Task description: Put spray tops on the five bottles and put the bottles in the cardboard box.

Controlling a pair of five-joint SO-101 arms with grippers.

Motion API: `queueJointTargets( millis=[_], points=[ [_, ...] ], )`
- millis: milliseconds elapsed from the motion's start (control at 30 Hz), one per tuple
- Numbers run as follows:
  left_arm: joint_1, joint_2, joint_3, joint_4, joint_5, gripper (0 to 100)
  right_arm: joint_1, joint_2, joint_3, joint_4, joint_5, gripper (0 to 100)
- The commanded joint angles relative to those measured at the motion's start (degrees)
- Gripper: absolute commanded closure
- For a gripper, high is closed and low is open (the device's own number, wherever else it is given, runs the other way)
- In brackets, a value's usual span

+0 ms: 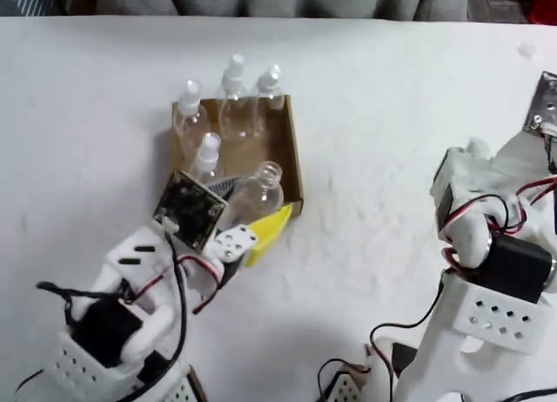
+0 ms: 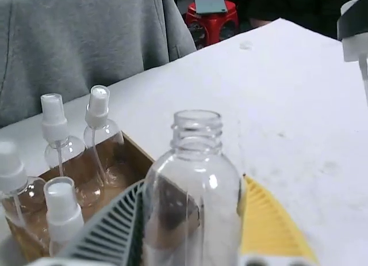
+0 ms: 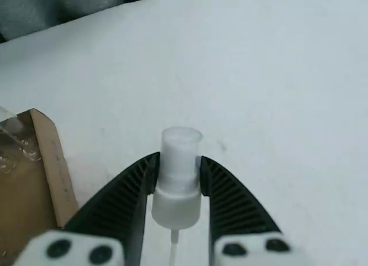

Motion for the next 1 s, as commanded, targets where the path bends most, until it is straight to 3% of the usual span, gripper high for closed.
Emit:
queueJointTargets(
  millis=[0, 167, 400, 633, 767, 967],
  points=[
    [0.66, -0.92, 2.2, -6.07, 0.7, 98, -4.62, -1.01, -2.9, -3.21, -0.88, 98.2],
    [-0.31, -2.15, 4.48, -8.26, 0.79, 98, -11.21, -3.3, -2.64, -1.71, -1.05, 98.3],
    [-2.33, -16.84, 9.93, -8.0, 4.4, 98, -20.62, -11.21, -2.73, -1.01, -6.42, 98.3],
    [-1.89, -23.43, 19.34, -14.77, 5.19, 98, -23.96, -11.74, -2.99, -22.02, -7.38, 98.3],
    [-2.15, -26.86, 24.62, -19.78, 5.19, 98, -28.88, -11.56, -2.99, -34.68, -6.95, 98.3],
    [-1.98, -30.64, 27.96, -20.31, 4.75, 98, -38.64, -11.3, -2.99, -46.55, -6.77, 98.3]
  ],
)
